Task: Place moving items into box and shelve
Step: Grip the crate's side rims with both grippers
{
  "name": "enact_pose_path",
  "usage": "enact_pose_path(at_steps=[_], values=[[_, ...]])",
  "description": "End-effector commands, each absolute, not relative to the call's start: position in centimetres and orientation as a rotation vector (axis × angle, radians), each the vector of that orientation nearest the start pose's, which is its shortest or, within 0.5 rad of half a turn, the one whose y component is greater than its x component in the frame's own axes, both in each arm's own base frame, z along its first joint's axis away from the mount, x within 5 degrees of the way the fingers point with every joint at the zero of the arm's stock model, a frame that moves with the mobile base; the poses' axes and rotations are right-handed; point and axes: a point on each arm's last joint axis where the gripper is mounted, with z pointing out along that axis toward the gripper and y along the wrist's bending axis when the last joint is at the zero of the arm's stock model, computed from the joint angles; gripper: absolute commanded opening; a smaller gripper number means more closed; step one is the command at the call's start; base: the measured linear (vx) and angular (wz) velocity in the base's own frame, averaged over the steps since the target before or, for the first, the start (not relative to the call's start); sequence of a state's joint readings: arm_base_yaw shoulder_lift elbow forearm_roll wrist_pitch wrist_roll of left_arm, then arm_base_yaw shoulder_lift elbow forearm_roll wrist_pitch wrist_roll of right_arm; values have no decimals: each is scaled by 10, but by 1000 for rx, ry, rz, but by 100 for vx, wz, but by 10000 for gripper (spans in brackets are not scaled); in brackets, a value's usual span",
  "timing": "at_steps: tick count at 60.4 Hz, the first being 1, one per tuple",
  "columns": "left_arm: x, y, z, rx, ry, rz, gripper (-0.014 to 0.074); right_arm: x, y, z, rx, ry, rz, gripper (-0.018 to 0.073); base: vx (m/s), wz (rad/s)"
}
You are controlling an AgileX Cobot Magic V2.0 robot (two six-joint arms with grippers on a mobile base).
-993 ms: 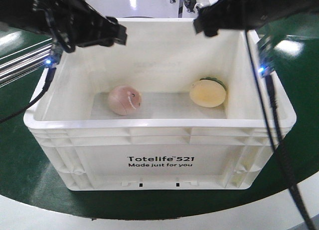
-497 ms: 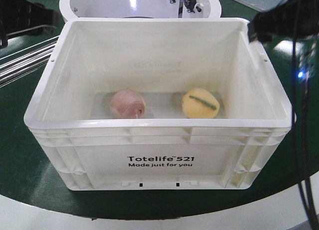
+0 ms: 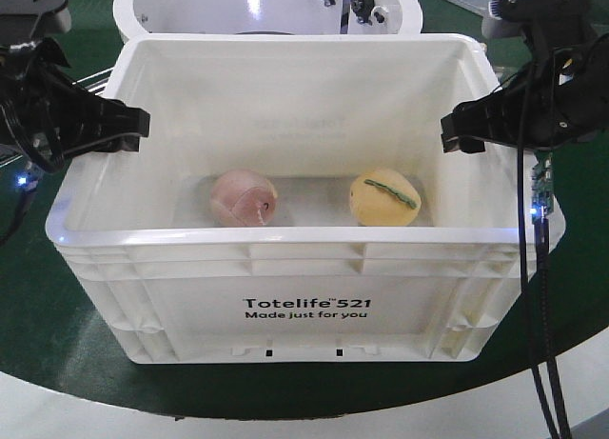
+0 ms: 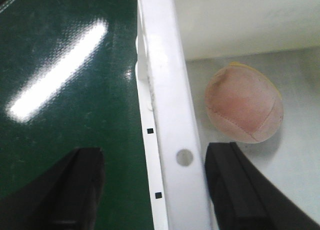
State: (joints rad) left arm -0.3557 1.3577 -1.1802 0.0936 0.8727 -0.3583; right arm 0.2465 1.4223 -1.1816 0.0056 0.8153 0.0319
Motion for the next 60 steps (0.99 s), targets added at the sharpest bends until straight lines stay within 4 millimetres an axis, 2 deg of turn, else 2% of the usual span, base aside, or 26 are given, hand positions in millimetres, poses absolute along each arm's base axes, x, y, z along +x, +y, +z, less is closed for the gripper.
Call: enact_pose_path(at_steps=[1,12,22,27,32,40,60], values=[[266,-92,347,36,2433,-215,491,293,73,333,-241,2421,144,594,0,0],[277,-96,336,41,2450,-209,432,299,75,323,-236,2466,155,572,0,0],[282,-100,328,39,2480,-216,337,300,77,319,-225,2485,178,451,0,0],[282,-101,329,32,2469,-236,273,299,78,319,-214,2498,196,340,0,0],[283,-101,330,32,2459,-240,173,298,79,318,-209,2512,207,225,0,0],[281,-101,331,32,2457,-241,2,297,78,317,-212,2525,205,-8,0,0],[274,-98,346,61,2384,-255,-8,297,78,321,-209,2501,209,-8,0,0]])
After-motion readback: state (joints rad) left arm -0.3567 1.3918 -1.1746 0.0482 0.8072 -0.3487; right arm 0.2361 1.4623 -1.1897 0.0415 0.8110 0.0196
